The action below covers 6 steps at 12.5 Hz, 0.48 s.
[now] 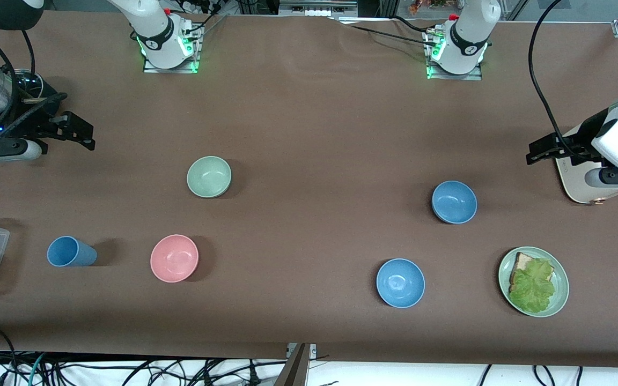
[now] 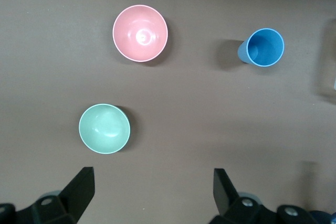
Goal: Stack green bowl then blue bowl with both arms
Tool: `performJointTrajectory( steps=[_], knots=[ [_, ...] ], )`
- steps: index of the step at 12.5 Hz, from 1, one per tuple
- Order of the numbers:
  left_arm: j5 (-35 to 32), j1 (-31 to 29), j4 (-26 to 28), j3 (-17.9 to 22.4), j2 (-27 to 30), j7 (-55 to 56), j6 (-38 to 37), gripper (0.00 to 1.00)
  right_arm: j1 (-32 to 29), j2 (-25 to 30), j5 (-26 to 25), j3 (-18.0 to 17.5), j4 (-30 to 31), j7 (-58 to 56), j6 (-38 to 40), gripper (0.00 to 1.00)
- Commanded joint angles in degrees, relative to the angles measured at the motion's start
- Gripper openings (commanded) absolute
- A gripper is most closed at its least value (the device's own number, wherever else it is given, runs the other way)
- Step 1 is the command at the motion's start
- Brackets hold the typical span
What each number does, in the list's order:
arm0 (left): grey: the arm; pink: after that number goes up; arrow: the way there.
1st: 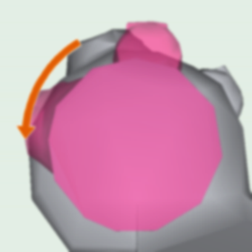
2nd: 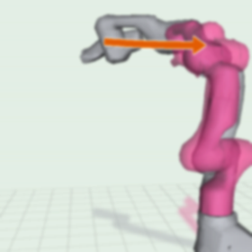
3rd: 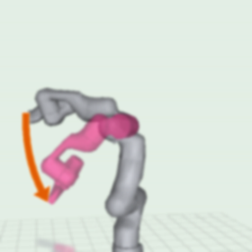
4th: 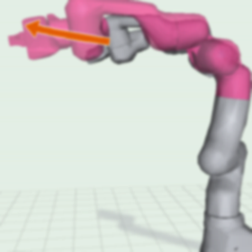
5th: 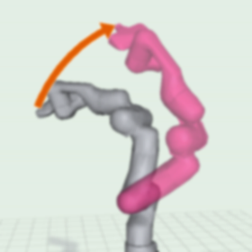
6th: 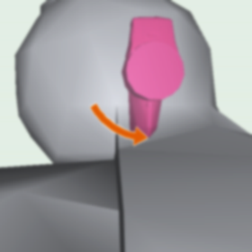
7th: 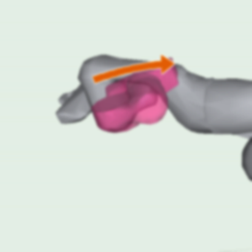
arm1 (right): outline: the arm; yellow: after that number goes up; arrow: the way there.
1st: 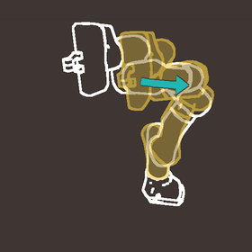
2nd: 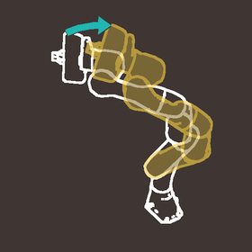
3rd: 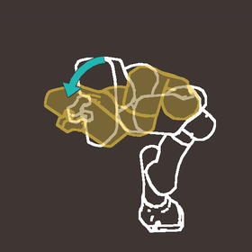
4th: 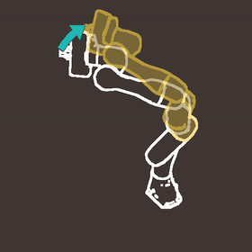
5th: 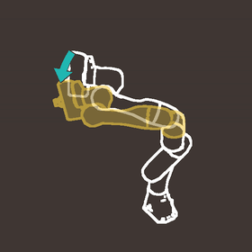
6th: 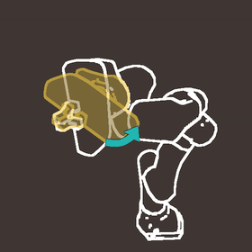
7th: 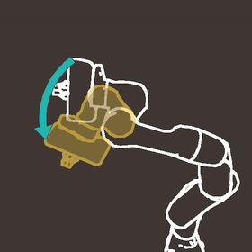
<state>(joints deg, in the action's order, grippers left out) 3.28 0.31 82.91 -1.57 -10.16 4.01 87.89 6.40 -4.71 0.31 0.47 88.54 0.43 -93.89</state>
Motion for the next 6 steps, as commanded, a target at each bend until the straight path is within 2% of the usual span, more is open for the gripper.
performJointTrajectory(
  steps=[1, 6],
  knots=[
    [-1.18, 0.05, -0.29, -0.1, 0.05, -0.75, -0.27, 1.0, -0.6, -0.21, 0.84, -0.38, -1.0, 0.54, 1.25, 1.0],
    [-1.09, -0.04, -0.29, -0.1, 0.05, -0.84, -0.35, 1.0, -0.68, -0.21, 0.84, -0.3, -1.0, 0.37, 1.16, 1.0]
  ],
)
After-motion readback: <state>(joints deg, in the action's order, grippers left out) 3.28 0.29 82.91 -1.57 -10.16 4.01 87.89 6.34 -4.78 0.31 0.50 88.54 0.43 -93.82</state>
